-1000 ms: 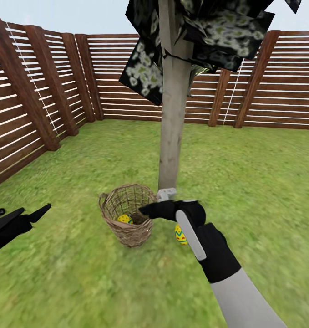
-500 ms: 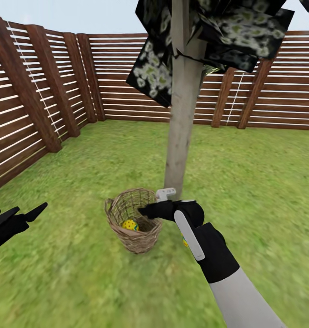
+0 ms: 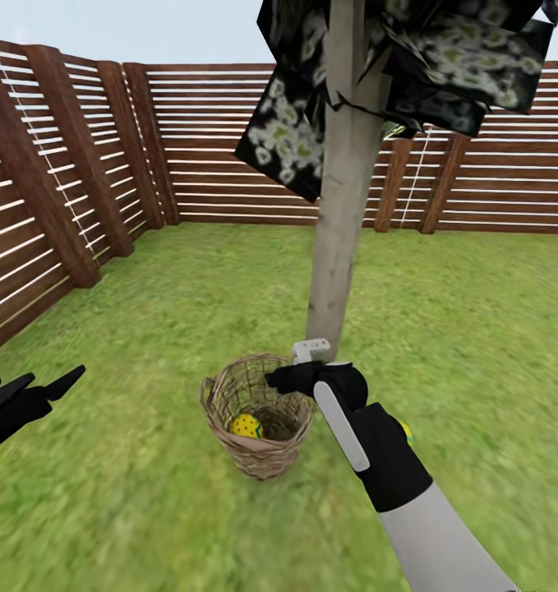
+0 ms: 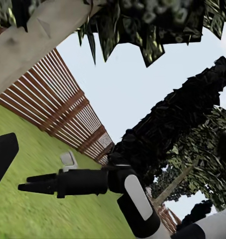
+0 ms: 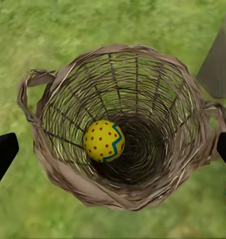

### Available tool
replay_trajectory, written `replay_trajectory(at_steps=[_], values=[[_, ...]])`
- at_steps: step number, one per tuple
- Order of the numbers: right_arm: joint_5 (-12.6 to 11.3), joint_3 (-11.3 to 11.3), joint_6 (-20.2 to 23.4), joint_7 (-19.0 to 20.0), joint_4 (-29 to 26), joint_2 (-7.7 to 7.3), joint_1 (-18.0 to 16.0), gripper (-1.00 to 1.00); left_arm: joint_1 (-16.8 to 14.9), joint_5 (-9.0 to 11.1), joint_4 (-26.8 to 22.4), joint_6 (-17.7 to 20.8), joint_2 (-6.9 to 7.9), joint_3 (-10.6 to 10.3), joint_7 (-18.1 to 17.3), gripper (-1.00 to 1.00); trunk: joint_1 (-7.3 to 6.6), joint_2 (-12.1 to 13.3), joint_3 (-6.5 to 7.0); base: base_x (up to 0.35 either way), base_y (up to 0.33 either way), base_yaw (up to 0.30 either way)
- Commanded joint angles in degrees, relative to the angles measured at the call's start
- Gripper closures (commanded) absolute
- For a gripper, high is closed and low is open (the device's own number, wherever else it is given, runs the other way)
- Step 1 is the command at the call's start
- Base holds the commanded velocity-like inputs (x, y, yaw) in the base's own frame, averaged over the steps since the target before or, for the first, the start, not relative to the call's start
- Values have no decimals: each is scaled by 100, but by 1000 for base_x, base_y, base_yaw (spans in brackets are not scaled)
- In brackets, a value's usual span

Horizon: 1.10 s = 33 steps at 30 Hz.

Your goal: Take the three Easter eggs out of the wicker basket on the lawn in the garden, then place them on the lawn next to a single tree (choose any tree) so that all three eggs are next to the same tree and none are left in the basket.

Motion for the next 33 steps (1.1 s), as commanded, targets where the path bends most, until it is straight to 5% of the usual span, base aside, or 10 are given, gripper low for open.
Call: replay_trajectory(at_steps=[1,8,25,29,33], values=[[-62,114,26,-197,-2,-1,-14,-100,-1,6,2,60,2,-1,-18,-100,1,-2,-2,181,283,-162],[-83,1113,46,-344,72,2,-22,-100,-2,-12,2,55,-19,-8,-18,-100,1,-2,2,181,179,-38],[-115,1239,100,-317,750,-141,-63,-100,5,-46,2,52,-33,-9,-11,-100,1,-2,2,6,4,0],[-118,1549,91,-260,1504,-145,-490,-100,1,-39,2,46,-33,-14,-13,-100,1,-2,2,0,0,0],[-108,1695,84,50,1653,-145,-877,-100,4,-38,-4,43,-34,-28,-10,-100,1,-2,2,0,0,0]])
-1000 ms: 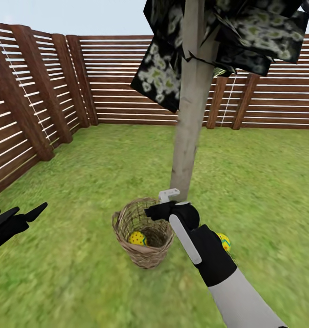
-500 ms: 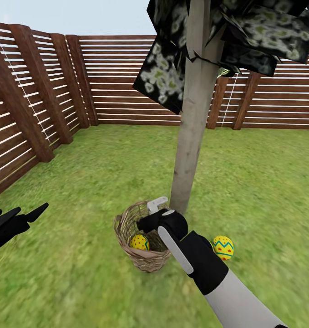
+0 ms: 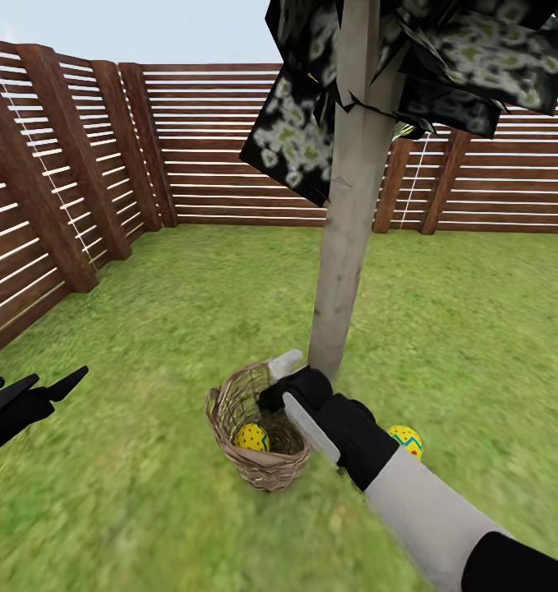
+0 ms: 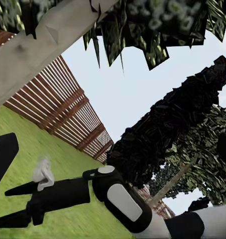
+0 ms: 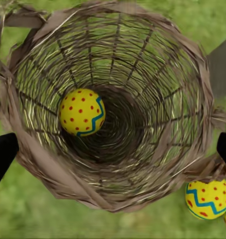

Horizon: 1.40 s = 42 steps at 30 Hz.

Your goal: Take the three Easter eggs out of the wicker basket on the lawn in the garden, then place them on the lawn next to a single tree (choose any tree) so that all three eggs are next to the same tree and none are left in the basket.

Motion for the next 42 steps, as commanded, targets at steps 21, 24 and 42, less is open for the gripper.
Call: replay_trajectory(at_steps=[21,24,42], values=[[-42,1137,-56,704,963,-82,-399,-100,0,-3,-13,52,-5,-15,-16,-100,-1,-2,-5,137,88,0],[-11,1433,-66,950,952,-268,-410,-100,-2,-4,-9,52,-7,-15,-15,-100,-1,-2,-5,5,2,0],[2142,1512,-386,3629,1301,-459,-932,-100,-1,-4,-71,51,-41,-33,-15,-100,131,-243,-113,0,0,0]])
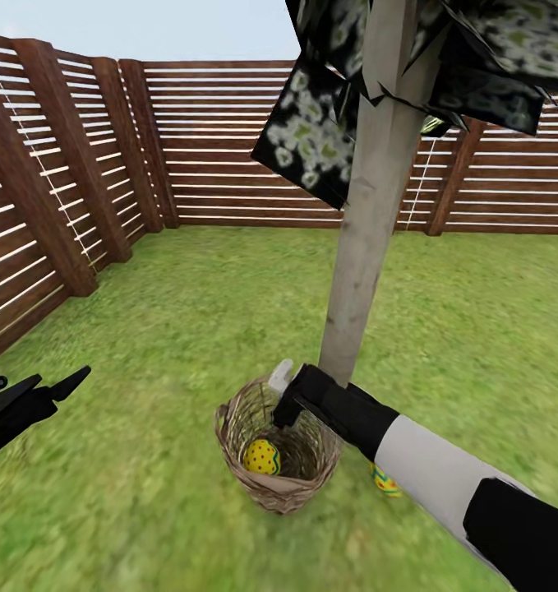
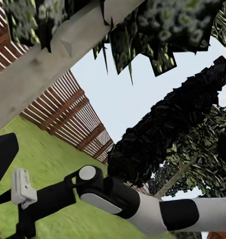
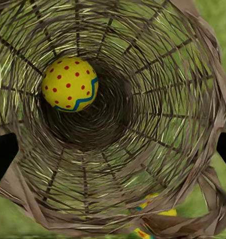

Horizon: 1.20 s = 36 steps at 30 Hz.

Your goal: Take the three Easter eggs out of the wicker basket on the lawn in the garden, then place them on the lawn next to a single tree (choose any tree) so that all three eggs are next to the same tree and none are left in the basket.

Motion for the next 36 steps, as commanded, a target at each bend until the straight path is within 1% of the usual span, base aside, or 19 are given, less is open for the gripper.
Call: replay_trajectory(at_steps=[1,2,5,7,8,9,12,19,20,29,36], values=[[58,10,-32,62,158,8,-42,-100,-2,5,-2,60,1,-2,-16,-100,22,-44,-23,0,0,0],[105,11,-129,142,326,15,-77,-100,-2,5,-2,60,1,-1,-16,-100,43,-84,-41,0,0,0],[176,17,-678,763,926,25,-240,-100,-3,5,-3,60,0,-1,-16,-100,109,-204,-95,0,0,0],[214,20,-930,1139,1278,26,-347,-100,-3,5,-3,60,0,0,-16,-100,153,-285,-131,0,0,0],[266,19,-1015,1248,1439,26,-397,-100,-2,5,-3,60,0,0,-16,-100,175,-325,-149,0,0,0],[382,19,-1101,1356,1620,29,-449,-100,-2,5,-3,60,0,0,-16,-100,197,-365,-167,0,0,0],[529,18,-1308,1454,1806,34,-491,-100,-4,5,-3,60,0,0,-16,-100,263,-485,-221,0,0,0],[557,15,-1883,1701,1839,62,-502,-100,-1,5,-3,60,0,0,-16,-100,417,-766,-346,0,0,0],[557,13,-1912,1717,1834,65,-502,-100,-1,5,-3,60,2,0,-16,-100,439,-806,-364,0,0,0],[565,21,-1945,1753,1749,88,-502,-100,-2,10,50,60,0,8,-24,-100,439,-806,-364,14,2,0],[565,43,-1924,1753,1762,109,-498,-100,-4,10,55,60,0,8,-25,-100,439,-806,-364,270,62,0]])
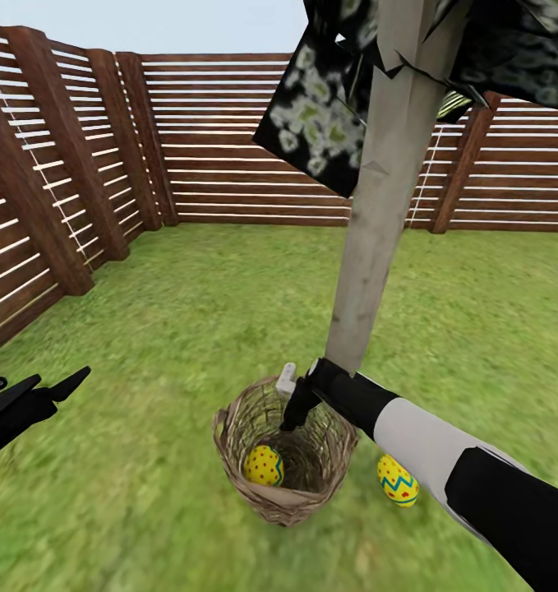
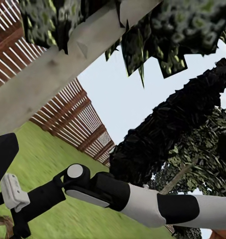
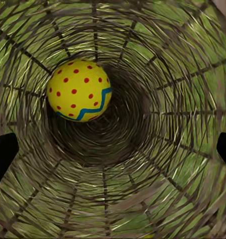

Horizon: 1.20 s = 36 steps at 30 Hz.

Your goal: Take the three Easter eggs out of the wicker basket on the lawn in the garden, then place them on the lawn next to a single tree (choose any tree) so that all three eggs are next to the same tree and none are left in the basket.

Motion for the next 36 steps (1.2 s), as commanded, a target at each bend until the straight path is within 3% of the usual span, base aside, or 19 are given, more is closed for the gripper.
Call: replay_trajectory(at_steps=[1,7,13,23,27,29,32,33,35,36], values=[[47,10,14,32,-1,18,-5,-100,-3,2,-2,60,1,0,-17,-100,2,-2,-5,310,75,0],[283,79,17,4,28,97,7,-100,0,4,-10,59,-24,0,-24,-100,2,-2,-5,160,37,0],[312,86,32,-17,60,103,39,-100,0,7,-13,52,-40,5,-50,-100,2,-2,-5,10,2,0],[319,94,52,-37,57,117,52,-100,0,-1,-14,52,-43,9,-183,-100,222,-403,-185,0,0,0],[338,155,36,-10,21,198,52,-100,0,-1,-10,52,-42,2,-184,-100,310,-563,-256,0,0,0],[338,384,25,9,9,237,52,-100,0,-1,-11,52,-43,0,-182,-100,354,-644,-292,0,0,0],[338,1000,0,39,1,266,52,-100,0,-1,-13,52,-43,0,-179,-100,420,-764,-346,0,0,0],[338,1107,-4,51,0,270,52,-100,0,-1,-13,52,-43,0,-178,-100,442,-804,-364,0,0,0],[338,1577,-40,102,-10,301,52,-100,0,-1,-14,52,-43,0,-178,-100,485,-884,-400,0,0,0],[338,1651,-51,109,-6,325,52,-100,0,-1,-12,52,-43,0,-176,-100,507,-924,-418,0,0,0]])
